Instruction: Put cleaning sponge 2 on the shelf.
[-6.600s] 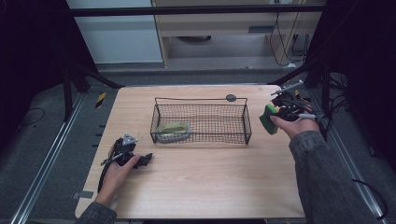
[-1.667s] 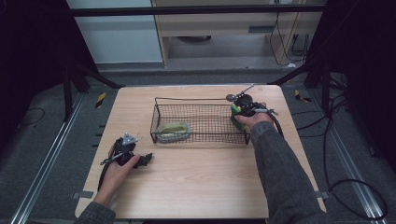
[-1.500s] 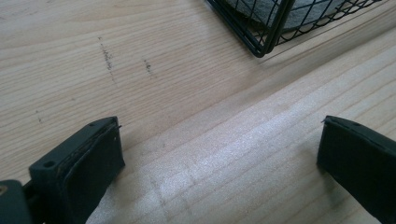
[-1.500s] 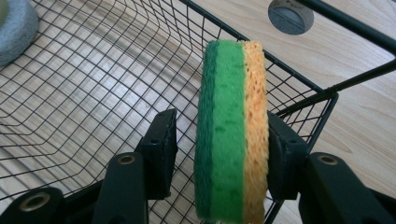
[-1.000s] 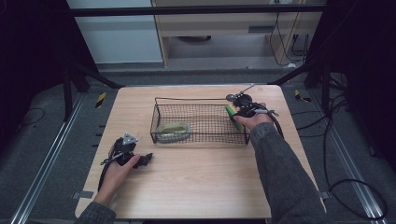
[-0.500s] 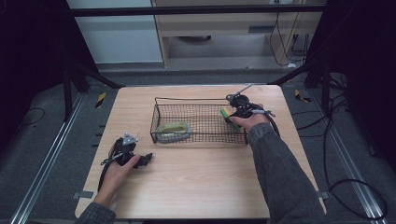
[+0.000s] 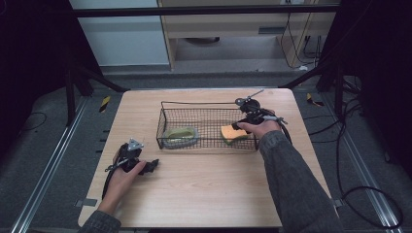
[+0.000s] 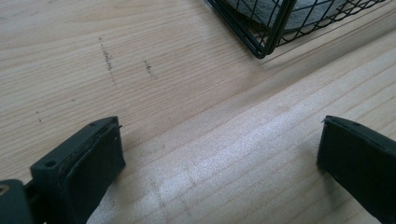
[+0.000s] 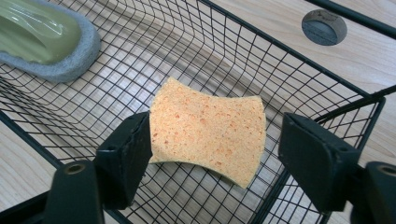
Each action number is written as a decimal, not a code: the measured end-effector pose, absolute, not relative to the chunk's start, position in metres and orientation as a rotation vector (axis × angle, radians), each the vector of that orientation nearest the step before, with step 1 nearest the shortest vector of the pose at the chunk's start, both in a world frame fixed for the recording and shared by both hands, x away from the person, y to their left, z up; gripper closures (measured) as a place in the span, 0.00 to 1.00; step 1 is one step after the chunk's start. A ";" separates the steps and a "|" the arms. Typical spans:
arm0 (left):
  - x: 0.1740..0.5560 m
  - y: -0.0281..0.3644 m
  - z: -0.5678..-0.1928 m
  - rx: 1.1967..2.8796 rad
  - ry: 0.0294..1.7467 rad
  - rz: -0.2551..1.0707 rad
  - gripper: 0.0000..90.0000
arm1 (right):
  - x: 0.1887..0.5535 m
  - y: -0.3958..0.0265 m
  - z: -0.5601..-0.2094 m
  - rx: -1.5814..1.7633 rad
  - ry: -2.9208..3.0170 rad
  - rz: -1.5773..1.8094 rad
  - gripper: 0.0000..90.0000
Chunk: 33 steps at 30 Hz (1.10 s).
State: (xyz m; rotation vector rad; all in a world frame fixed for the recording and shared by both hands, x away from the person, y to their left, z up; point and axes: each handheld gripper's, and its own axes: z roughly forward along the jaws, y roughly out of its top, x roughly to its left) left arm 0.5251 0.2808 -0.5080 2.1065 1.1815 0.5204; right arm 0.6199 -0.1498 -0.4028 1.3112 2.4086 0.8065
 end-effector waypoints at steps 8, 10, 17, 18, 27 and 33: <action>0.525 0.281 -0.508 2.108 1.181 0.521 0.00 | 0.610 -0.157 -0.398 1.303 2.357 0.851 0.14; 0.525 0.281 -0.508 2.107 1.181 0.521 0.00 | 0.606 -0.158 -0.396 1.301 2.340 0.870 0.12; 0.525 0.281 -0.508 2.103 1.182 0.520 0.00 | 0.596 -0.166 -0.393 1.282 2.302 0.911 0.10; 0.525 0.281 -0.508 2.103 1.182 0.521 0.00 | 0.593 -0.169 -0.392 1.278 2.291 0.919 0.10; 0.525 0.281 -0.508 2.104 1.182 0.520 0.00 | 0.580 -0.190 -0.391 1.289 2.246 0.940 0.11; 0.525 0.281 -0.508 2.108 1.180 0.521 0.00 | 0.558 -0.213 -0.393 1.318 2.193 0.971 0.13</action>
